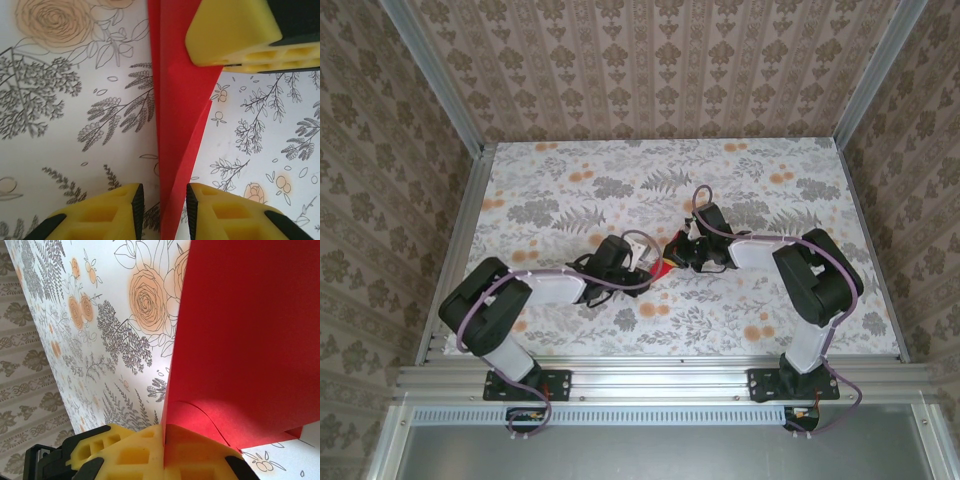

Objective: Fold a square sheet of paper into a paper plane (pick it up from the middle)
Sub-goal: Fold the wing for the fifth time at the center of the table.

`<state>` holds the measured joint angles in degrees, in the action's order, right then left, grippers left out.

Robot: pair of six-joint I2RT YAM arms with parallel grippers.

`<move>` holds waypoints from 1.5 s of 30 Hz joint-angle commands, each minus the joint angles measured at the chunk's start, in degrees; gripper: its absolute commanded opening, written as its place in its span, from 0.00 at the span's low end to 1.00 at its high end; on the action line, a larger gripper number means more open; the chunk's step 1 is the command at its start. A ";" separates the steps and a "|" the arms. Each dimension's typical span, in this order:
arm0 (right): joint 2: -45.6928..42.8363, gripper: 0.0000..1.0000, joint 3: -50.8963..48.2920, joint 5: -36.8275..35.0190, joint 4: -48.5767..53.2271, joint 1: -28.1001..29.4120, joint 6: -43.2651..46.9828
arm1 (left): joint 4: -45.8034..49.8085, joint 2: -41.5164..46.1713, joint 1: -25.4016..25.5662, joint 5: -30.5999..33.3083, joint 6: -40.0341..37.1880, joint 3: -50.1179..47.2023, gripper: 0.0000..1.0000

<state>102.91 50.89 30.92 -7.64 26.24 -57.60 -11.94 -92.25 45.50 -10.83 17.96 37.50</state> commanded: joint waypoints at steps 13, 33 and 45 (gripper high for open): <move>0.85 0.00 -2.03 0.20 -0.24 -0.49 4.22 | 5.96 -3.33 4.90 11.65 -5.96 2.63 0.29; 0.45 0.03 -4.26 -4.10 0.48 -0.15 3.39 | 7.35 -4.40 6.62 12.05 -5.24 4.07 0.31; 2.41 0.03 -3.48 -4.83 4.18 -0.31 7.33 | 4.66 6.62 -4.18 -17.21 1.51 2.32 0.44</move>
<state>103.26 46.61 27.42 -7.18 26.06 -52.21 -6.09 -87.81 43.11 -18.68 16.10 40.23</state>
